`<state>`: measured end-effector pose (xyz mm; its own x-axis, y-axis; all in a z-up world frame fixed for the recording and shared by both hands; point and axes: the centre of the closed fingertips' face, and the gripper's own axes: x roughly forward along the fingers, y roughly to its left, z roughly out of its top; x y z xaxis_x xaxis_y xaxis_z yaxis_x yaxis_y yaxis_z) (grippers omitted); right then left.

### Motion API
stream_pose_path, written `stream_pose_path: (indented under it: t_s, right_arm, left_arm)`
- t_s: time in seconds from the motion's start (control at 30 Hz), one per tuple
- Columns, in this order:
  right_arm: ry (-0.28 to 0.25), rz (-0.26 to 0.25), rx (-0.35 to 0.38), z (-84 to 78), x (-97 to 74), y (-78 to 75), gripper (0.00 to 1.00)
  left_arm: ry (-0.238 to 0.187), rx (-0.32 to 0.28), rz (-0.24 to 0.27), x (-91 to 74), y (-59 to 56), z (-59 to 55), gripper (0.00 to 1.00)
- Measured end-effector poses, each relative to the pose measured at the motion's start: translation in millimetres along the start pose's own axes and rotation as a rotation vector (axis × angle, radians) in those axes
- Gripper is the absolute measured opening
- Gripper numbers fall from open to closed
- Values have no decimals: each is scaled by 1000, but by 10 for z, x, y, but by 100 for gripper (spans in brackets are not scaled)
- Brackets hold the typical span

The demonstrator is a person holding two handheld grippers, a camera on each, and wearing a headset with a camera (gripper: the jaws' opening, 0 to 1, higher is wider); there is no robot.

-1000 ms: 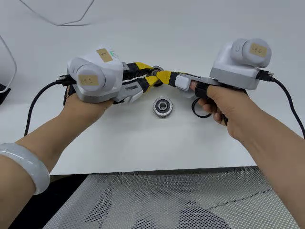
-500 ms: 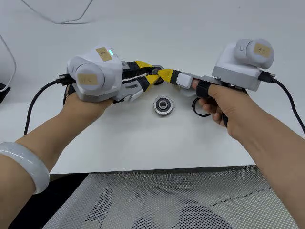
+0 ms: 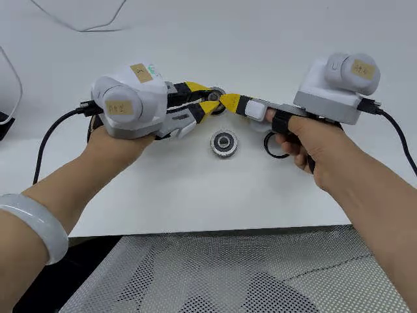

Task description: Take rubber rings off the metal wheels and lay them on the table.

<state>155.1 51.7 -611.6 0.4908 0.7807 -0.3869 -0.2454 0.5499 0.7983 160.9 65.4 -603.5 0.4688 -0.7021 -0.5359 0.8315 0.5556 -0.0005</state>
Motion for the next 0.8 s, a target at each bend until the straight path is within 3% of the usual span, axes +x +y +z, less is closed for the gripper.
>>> stream_pose_path:
  t_s: [0.27, 0.5, 0.57, 0.8]
  right_arm:
    - [-3, 29, 43, 30, 44, 47, 20]
    - [-1, 22, 18, 26, -2, 19, 16]
    - [-7, 39, 66, 29, 14, 32, 16]
    - [-13, 21, 25, 41, -57, 42, 12]
  left_arm:
    - [-5, -7, 3, -2, 4, -3, 13]
    - [-4, -6, 1, 0, 10, -9, 13]
    - [-3, -5, 1, 1, 11, -8, 13]
    - [-1, -3, 1, 3, -2, 1, 13]
